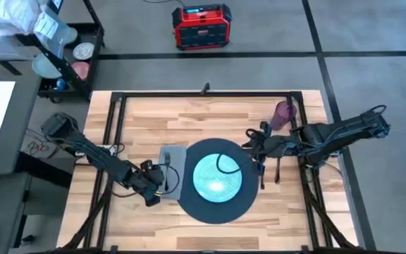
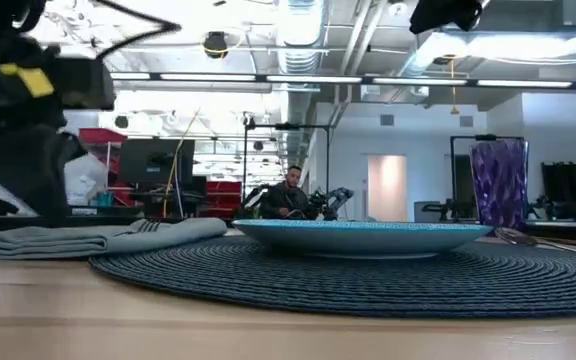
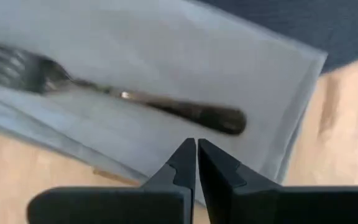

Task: Set table place
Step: Adjust the black fork on the gray table napkin

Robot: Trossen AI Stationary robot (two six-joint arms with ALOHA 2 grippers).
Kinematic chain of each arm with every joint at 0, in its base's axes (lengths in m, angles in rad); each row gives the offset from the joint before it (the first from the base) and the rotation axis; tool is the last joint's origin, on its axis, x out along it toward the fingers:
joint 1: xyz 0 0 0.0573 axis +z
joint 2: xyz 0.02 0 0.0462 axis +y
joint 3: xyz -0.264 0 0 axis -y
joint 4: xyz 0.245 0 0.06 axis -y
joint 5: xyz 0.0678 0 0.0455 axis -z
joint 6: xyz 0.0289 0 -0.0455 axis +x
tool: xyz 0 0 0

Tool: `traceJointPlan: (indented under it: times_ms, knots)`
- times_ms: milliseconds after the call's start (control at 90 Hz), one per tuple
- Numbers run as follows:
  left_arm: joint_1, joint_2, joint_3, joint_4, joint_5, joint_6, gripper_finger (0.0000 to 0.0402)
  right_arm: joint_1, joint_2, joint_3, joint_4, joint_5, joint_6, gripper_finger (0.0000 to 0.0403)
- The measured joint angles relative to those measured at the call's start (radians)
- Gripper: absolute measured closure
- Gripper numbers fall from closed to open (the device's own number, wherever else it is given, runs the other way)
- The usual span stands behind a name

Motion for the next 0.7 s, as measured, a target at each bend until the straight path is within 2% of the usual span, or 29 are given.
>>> traceJointPlan:
  times_ms: [300, 444, 700]
  knots:
    - [0.0, 0.154, 0.006, 0.245, 0.028, 0.045, 0.0401, 0.001, -0.001, 0.0, 0.009, 0.001, -0.003, 0.0343]
    - [-0.003, 0.143, 0.006, 0.206, 0.036, 0.03, 0.0401, 0.001, -0.001, 0.0, 0.009, 0.002, -0.003, 0.0343]
    - [-0.015, 0.043, -0.002, 0.133, 0.032, 0.016, 0.0401, 0.002, -0.001, 0.0, 0.015, 0.002, 0.0, 0.0343]
